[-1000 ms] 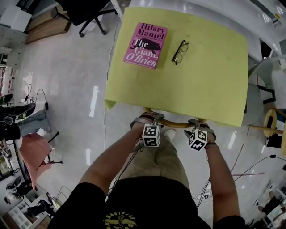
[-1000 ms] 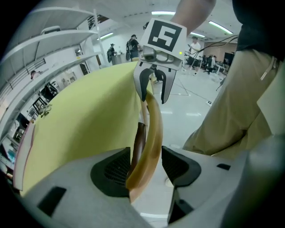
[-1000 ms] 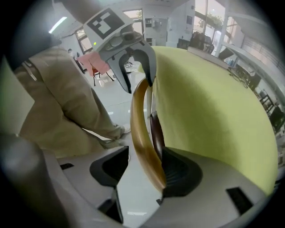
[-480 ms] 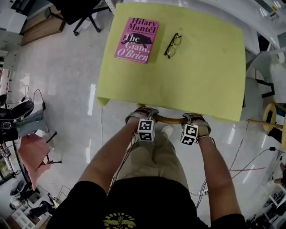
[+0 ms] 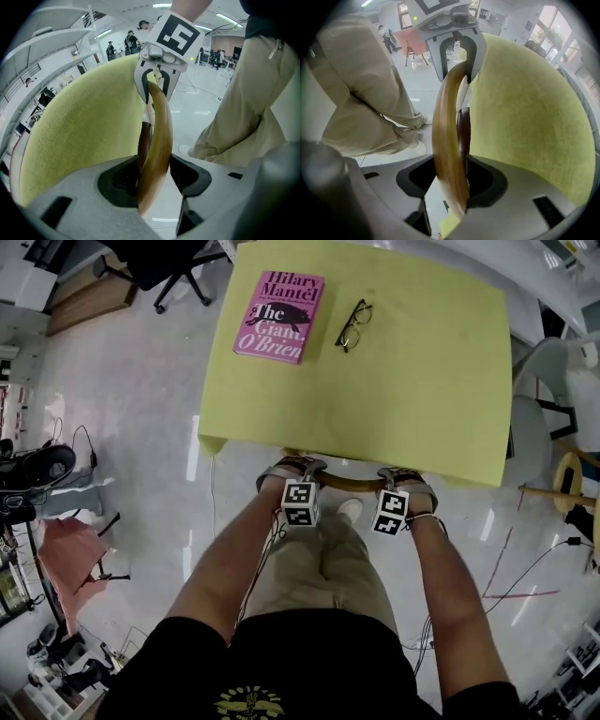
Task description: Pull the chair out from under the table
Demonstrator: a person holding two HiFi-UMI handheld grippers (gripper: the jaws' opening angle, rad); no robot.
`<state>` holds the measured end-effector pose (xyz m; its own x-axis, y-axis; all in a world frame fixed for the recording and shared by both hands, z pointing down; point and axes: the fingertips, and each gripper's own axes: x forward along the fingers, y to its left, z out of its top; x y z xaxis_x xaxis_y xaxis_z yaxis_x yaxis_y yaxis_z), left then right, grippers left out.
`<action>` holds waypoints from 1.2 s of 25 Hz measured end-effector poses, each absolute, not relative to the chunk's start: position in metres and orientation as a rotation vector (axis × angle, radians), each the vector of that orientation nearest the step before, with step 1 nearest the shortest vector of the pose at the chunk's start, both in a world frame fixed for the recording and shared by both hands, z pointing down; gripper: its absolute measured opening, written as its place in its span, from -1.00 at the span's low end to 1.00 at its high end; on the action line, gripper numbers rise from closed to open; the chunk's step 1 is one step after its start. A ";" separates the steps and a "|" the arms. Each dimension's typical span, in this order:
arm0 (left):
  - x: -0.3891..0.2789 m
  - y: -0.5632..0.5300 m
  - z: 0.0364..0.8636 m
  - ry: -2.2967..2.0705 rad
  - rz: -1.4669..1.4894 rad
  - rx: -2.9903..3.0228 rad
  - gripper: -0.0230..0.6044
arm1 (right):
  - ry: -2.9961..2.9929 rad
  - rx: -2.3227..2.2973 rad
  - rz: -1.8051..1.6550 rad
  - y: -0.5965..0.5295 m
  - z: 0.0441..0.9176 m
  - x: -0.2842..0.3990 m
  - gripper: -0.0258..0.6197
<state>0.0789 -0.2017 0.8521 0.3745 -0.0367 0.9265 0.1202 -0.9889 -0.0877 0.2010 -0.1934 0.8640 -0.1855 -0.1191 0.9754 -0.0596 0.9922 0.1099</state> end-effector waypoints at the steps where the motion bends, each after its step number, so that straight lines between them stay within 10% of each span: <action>1: 0.078 -0.201 0.853 -0.075 -1.706 -2.480 -0.29 | -1.754 0.131 -0.054 -0.192 0.865 0.201 -0.34; 30: 0.035 -0.072 0.846 -0.175 -1.778 -2.321 -0.33 | -1.666 0.168 0.038 -0.042 0.865 0.158 -0.40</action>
